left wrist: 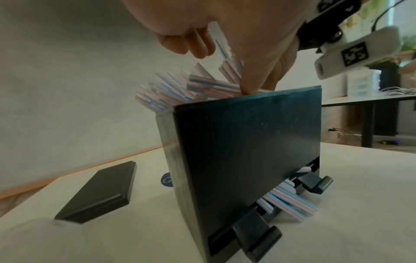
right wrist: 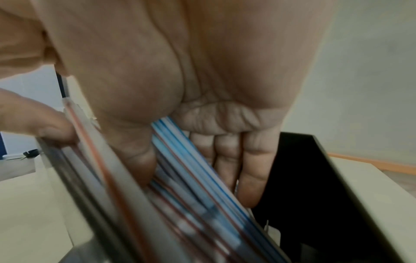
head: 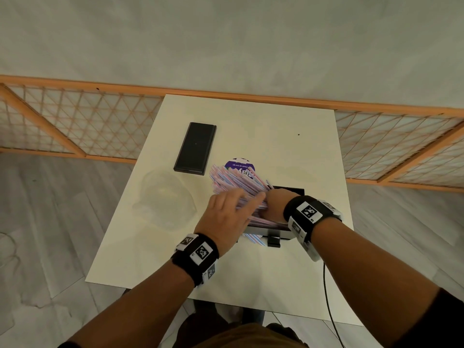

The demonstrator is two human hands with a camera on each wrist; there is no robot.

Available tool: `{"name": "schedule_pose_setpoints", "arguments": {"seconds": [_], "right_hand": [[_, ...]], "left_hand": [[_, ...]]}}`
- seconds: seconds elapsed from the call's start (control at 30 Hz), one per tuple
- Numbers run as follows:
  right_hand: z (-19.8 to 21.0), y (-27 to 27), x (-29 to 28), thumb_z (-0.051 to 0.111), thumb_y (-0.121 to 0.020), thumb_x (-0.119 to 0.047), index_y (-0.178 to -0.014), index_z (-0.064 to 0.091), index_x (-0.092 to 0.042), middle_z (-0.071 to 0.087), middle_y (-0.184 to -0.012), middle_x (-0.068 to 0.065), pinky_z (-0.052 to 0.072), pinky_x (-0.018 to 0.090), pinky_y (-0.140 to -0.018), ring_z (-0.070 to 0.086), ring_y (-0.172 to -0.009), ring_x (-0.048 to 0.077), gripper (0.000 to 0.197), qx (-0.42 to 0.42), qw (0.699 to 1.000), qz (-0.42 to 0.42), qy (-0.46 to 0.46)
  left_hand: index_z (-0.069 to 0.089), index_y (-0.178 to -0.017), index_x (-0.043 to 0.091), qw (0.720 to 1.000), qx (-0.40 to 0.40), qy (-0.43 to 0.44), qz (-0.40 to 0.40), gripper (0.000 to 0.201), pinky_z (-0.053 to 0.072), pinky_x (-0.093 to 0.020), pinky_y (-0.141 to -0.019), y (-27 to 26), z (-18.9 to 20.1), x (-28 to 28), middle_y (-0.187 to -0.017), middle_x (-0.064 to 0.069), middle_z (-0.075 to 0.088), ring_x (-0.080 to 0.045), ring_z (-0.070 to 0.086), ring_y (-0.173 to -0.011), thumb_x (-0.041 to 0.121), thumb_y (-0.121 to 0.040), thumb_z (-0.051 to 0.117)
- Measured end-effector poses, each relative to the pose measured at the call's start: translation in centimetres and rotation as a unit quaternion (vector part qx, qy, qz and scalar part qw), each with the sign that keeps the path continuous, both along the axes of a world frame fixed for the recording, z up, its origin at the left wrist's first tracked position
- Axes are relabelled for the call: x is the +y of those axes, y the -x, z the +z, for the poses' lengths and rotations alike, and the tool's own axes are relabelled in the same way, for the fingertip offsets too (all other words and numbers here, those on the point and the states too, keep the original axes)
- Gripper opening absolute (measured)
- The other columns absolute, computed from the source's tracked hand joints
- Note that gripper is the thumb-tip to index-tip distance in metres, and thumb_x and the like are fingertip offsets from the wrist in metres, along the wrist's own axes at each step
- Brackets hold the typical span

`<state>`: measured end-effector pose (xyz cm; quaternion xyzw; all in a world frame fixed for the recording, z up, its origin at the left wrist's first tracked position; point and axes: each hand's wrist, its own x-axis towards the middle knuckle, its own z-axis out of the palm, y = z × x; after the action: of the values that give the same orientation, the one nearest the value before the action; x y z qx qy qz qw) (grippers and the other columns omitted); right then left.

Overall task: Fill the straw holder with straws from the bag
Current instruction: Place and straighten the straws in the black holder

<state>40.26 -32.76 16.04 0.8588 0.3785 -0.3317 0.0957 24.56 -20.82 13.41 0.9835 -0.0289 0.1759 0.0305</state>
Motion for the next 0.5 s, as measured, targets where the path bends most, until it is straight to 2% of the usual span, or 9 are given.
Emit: {"name": "schedule_pose_setpoints", "arguments": {"seconds": [0.07, 0.1, 0.13, 0.2, 0.27, 0.43, 0.5], "right_hand": [[-0.2, -0.1, 0.1, 0.045, -0.094, -0.031, -0.071, 0.053, -0.02, 0.061, -0.077, 0.001, 0.058, 0.039, -0.084, 0.062, -0.078, 0.025, 0.027, 0.007, 1.0, 0.028, 0.007], [-0.2, -0.2, 0.0, 0.044, -0.094, -0.03, -0.07, 0.051, -0.02, 0.061, -0.076, 0.0, 0.058, 0.04, -0.085, 0.063, -0.079, 0.026, 0.027, 0.006, 0.999, 0.041, 0.009], [0.1, -0.2, -0.1, 0.044, -0.094, -0.03, -0.074, 0.054, -0.019, 0.064, -0.08, 0.002, 0.057, 0.04, -0.085, 0.065, -0.083, 0.027, 0.025, 0.004, 0.999, 0.042, 0.001], [0.8, -0.2, -0.7, 0.051, -0.093, -0.031, -0.095, 0.062, -0.017, 0.069, -0.099, 0.005, 0.055, 0.036, -0.086, 0.067, -0.095, 0.029, 0.018, 0.001, 0.999, 0.032, -0.038], [1.5, -0.3, -1.5, 0.057, -0.091, -0.03, -0.11, 0.064, -0.016, 0.069, -0.107, 0.006, 0.053, 0.032, -0.084, 0.065, -0.1, 0.028, 0.025, 0.012, 0.997, 0.011, -0.075], [1.7, -0.7, -3.2, 0.058, -0.09, -0.031, -0.109, 0.067, -0.014, 0.064, -0.1, 0.002, 0.046, 0.029, -0.081, 0.062, -0.099, 0.027, 0.028, 0.061, 0.997, -0.024, -0.051], [1.4, -0.6, -3.3, 0.057, -0.09, -0.038, -0.118, 0.064, -0.015, 0.065, -0.111, 0.005, 0.049, 0.03, -0.087, 0.062, -0.102, 0.027, 0.036, 0.079, 0.996, -0.041, -0.026]], "left_hand": [[0.044, -0.152, 0.03, 0.999, 0.001, -0.04, -0.024, 0.067, 0.043, -0.042, -0.087, -0.4, -0.3, -0.2, -0.128, -0.012, 0.057, -0.029, 0.054, -0.102, 0.027, -0.09, 0.071], [0.047, -0.15, 0.03, 0.999, 0.003, -0.045, -0.028, 0.064, 0.043, -0.042, -0.087, -0.7, -0.3, -0.2, -0.129, -0.012, 0.058, -0.029, 0.053, -0.103, 0.027, -0.091, 0.07], [0.049, -0.148, 0.03, 0.999, 0.008, -0.044, -0.029, 0.06, 0.043, -0.043, -0.088, -0.9, -0.2, -0.2, -0.131, -0.012, 0.058, -0.029, 0.054, -0.104, 0.029, -0.091, 0.068], [0.056, -0.14, 0.028, 0.999, 0.021, -0.033, -0.022, 0.05, 0.044, -0.043, -0.088, -1.3, 0.1, -0.1, -0.133, -0.01, 0.057, -0.03, 0.056, -0.106, 0.037, -0.091, 0.065], [0.061, -0.131, 0.028, 0.999, 0.04, -0.027, -0.021, 0.044, 0.046, -0.042, -0.088, -1.4, 0.3, 0.1, -0.132, -0.008, 0.058, -0.029, 0.057, -0.107, 0.044, -0.09, 0.064], [0.067, -0.124, 0.03, 0.997, 0.077, -0.016, 0.01, 0.037, 0.044, -0.042, -0.087, -1.4, -0.4, 0.8, -0.128, -0.003, 0.061, -0.028, 0.058, -0.106, 0.048, -0.092, 0.065], [0.066, -0.125, 0.031, 0.996, 0.085, -0.022, 0.021, 0.036, 0.043, -0.041, -0.085, -1.2, -0.8, 1.2, -0.128, -0.004, 0.061, -0.029, 0.057, -0.104, 0.049, -0.093, 0.062]]}}
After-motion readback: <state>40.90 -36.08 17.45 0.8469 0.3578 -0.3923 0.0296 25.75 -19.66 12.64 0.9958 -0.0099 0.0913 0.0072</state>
